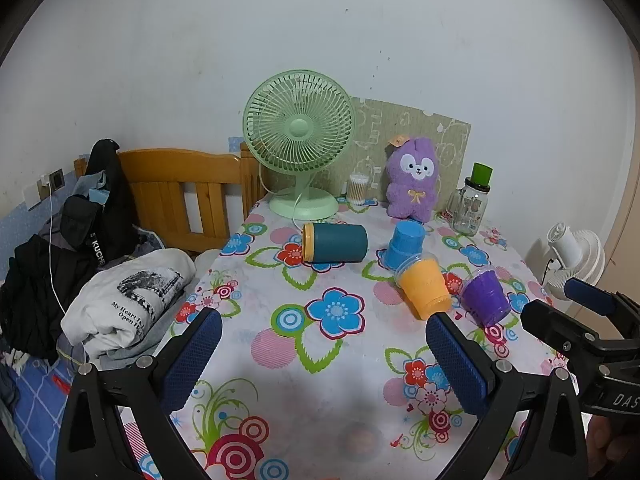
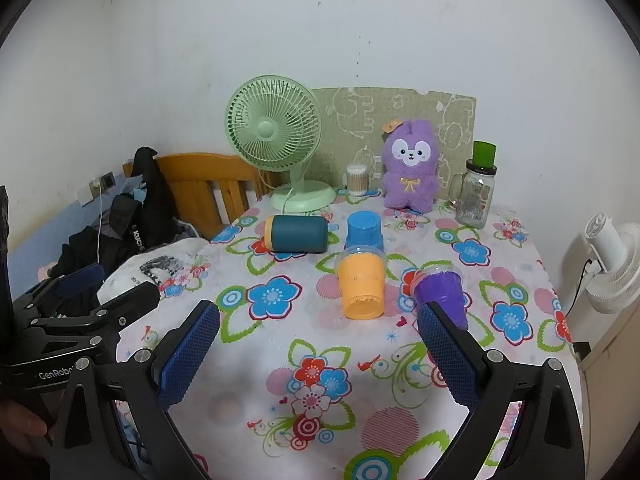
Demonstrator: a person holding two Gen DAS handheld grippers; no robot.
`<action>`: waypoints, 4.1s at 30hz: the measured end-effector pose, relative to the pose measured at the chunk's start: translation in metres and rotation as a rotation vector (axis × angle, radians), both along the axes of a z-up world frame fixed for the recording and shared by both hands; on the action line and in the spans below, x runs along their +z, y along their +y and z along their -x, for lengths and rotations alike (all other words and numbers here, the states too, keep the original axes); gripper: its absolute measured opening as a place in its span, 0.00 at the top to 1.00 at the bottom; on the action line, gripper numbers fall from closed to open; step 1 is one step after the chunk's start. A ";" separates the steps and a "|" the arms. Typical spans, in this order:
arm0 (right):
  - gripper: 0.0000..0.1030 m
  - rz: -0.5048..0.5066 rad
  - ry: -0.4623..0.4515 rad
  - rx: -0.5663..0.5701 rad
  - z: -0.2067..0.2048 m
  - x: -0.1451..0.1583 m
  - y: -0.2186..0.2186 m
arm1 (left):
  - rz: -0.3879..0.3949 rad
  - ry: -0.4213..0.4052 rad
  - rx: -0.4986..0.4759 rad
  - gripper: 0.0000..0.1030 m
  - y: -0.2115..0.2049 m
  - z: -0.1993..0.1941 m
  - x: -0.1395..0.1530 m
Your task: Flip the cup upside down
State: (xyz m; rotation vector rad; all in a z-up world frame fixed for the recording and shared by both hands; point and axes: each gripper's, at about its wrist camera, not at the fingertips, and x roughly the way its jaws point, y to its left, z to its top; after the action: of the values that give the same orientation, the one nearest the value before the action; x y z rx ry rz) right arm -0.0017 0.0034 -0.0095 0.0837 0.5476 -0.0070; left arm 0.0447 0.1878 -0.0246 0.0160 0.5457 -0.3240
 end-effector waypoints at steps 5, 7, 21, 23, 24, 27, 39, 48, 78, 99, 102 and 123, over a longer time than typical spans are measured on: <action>0.03 -0.001 0.018 0.007 -0.004 -0.003 -0.001 | -0.003 0.015 0.000 0.00 0.002 -0.003 -0.006; 0.02 -0.003 0.028 0.009 -0.008 -0.004 -0.002 | -0.005 0.023 -0.001 0.00 0.002 -0.005 -0.008; 0.03 -0.010 0.117 -0.011 -0.074 -0.006 -0.036 | -0.059 0.061 -0.024 0.00 -0.021 -0.057 -0.020; 0.03 -0.011 0.142 -0.017 -0.090 -0.008 -0.044 | -0.067 0.070 -0.026 0.00 -0.025 -0.068 -0.023; 0.03 -0.017 0.156 -0.017 -0.099 -0.009 -0.049 | -0.067 0.076 -0.025 0.00 -0.026 -0.074 -0.024; 0.03 -0.027 0.199 -0.015 -0.125 -0.015 -0.061 | -0.063 0.101 -0.040 0.00 -0.033 -0.089 -0.029; 0.03 -0.006 0.388 0.031 -0.214 -0.048 -0.079 | -0.071 0.187 -0.056 0.00 -0.059 -0.150 -0.050; 0.03 0.019 0.445 0.036 -0.252 -0.069 -0.081 | -0.088 0.212 -0.080 0.00 -0.075 -0.192 -0.057; 0.37 0.035 0.453 0.093 -0.305 -0.070 -0.071 | -0.137 0.241 -0.094 0.00 -0.090 -0.219 -0.069; 0.38 -0.027 0.226 0.209 -0.153 -0.057 0.023 | -0.065 0.353 -0.130 0.00 -0.033 -0.075 -0.084; 0.38 -0.047 0.187 0.223 -0.142 -0.054 0.035 | -0.070 0.366 -0.116 0.00 -0.022 -0.059 -0.091; 0.38 -0.147 0.137 0.255 -0.042 -0.106 0.031 | -0.050 0.396 -0.053 0.00 0.017 -0.021 -0.105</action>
State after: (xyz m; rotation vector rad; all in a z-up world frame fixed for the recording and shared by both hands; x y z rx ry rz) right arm 0.0400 0.0348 -0.1156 0.1574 0.6922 0.2783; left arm 0.0661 0.2049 -0.1296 0.0153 0.9468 -0.3674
